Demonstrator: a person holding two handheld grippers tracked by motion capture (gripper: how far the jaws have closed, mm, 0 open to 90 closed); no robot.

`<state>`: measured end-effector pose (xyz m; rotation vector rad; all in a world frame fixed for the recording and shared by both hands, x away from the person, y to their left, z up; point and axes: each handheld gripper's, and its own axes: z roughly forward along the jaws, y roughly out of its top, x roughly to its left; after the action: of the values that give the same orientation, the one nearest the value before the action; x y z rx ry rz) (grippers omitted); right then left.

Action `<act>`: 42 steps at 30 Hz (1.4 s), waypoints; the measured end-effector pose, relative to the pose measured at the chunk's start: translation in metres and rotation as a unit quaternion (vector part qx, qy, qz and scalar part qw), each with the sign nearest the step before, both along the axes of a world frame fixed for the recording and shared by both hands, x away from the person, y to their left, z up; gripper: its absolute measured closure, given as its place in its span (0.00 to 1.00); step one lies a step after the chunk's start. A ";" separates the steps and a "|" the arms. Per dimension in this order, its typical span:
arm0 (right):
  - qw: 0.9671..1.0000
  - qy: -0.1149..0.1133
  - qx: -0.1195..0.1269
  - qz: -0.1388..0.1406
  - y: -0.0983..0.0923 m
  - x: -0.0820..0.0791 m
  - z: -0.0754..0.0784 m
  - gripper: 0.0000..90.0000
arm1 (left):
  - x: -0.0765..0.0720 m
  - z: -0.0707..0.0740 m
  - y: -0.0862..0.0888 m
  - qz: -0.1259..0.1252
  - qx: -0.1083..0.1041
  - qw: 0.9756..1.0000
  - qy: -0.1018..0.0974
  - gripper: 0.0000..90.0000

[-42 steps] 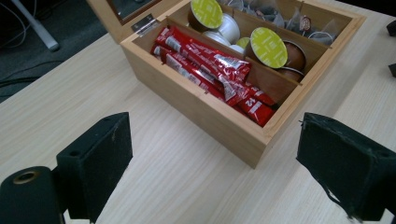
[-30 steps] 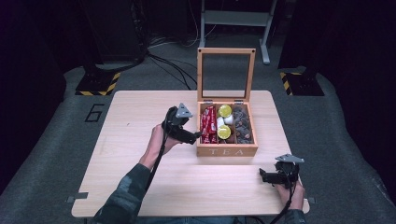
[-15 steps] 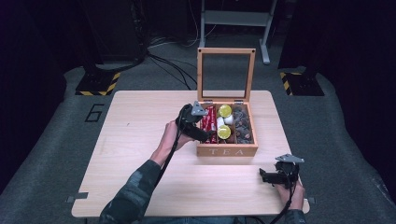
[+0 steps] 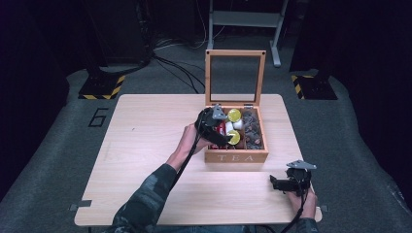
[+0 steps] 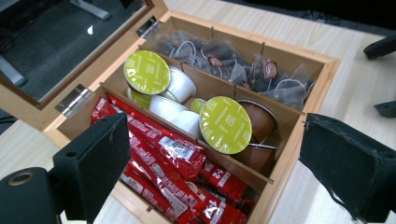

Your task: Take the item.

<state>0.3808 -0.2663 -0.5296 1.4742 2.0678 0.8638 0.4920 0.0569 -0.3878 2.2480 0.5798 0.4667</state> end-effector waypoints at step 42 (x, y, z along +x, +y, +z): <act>1.000 0.000 0.001 -0.001 0.000 0.000 0.000 0.00 | 0.037 -0.048 -0.058 -0.018 0.107 0.994 0.024 0.38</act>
<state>0.3809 -0.2661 -0.5295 1.4785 2.0658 0.8647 0.5285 -0.0012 -0.4358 2.4763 0.5331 0.4770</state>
